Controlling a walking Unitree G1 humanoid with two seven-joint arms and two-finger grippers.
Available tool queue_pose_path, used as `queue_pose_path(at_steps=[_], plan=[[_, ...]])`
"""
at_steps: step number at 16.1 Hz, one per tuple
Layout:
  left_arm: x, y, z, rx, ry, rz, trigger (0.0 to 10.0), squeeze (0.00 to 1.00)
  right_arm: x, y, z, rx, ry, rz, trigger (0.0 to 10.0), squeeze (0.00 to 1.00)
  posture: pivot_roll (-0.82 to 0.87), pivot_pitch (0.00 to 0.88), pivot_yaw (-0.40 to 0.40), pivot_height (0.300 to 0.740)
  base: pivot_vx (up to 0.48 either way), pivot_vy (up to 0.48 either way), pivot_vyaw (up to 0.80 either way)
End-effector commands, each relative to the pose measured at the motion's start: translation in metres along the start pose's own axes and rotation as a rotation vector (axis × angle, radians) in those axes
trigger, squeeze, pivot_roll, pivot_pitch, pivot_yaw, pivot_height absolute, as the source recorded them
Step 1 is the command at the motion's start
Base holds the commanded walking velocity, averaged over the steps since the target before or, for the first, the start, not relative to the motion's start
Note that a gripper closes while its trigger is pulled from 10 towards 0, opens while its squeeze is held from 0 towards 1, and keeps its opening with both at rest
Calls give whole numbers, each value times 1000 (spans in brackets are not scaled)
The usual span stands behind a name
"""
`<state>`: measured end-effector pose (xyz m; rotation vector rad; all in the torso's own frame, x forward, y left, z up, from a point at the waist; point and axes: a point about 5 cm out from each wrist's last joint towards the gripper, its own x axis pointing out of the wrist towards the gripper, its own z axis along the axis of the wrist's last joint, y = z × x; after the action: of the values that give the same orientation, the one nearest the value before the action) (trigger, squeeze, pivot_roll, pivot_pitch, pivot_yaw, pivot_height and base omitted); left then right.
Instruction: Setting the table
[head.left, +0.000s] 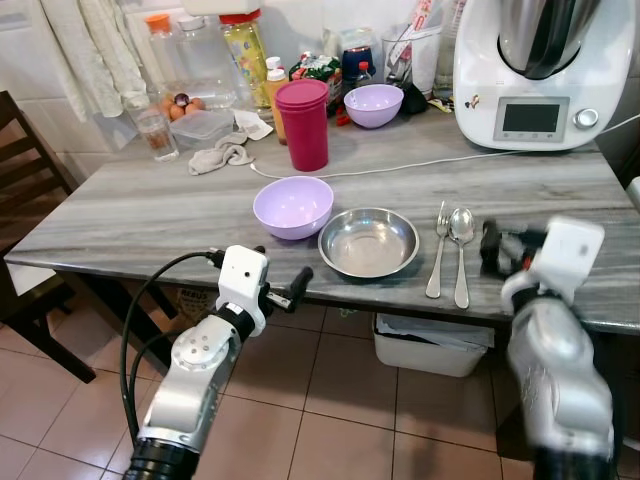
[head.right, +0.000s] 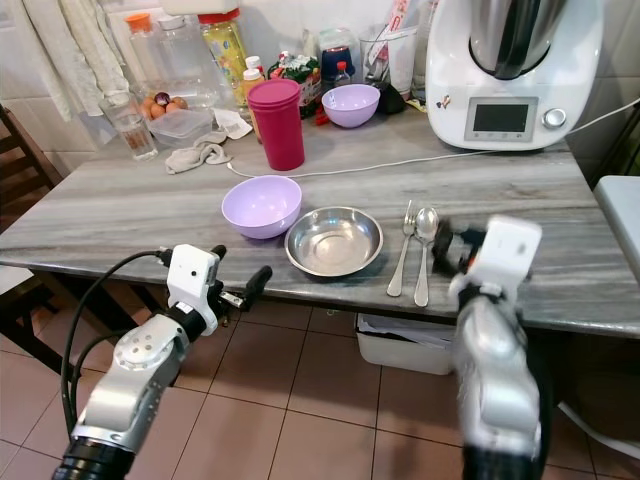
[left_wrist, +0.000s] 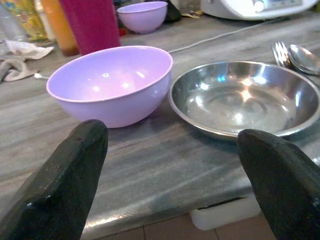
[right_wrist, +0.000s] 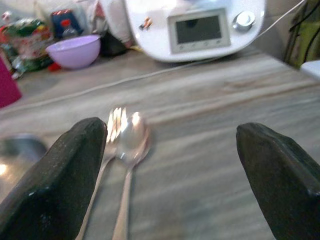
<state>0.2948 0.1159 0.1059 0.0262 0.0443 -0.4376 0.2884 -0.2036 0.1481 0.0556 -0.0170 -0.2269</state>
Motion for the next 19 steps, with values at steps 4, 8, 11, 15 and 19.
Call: queue_pose_path(at_steps=[4, 8, 11, 15, 19], plan=[[-9, 21, -10, 11, 57, 179, 10000, 0, -19, 14, 4, -24, -33, 45, 10000, 1000, -280, 0, 115, 740, 0, 0, 0], [-7, 23, -12, 37, 82, 217, 10000, 0, -20, 17, 2, -37, 0, 58, 10000, 0, -279, 0, 110, 740, 0, 0, -366], [-5, 20, -12, 50, 94, 228, 10000, 0, -20, 15, 3, -29, 1, 59, 10000, 0, -280, 0, 105, 740, 0, 0, -479], [-5, 19, -14, 72, 103, 233, 10000, 0, -21, 17, 2, -34, 4, 68, 10000, 0, -284, 0, 102, 740, 0, 0, 0], [-2, 20, -14, 73, 116, 235, 10000, 0, -20, 17, -1, -32, 21, 64, 10000, 0, -286, 0, 103, 740, -205, 0, 0]])
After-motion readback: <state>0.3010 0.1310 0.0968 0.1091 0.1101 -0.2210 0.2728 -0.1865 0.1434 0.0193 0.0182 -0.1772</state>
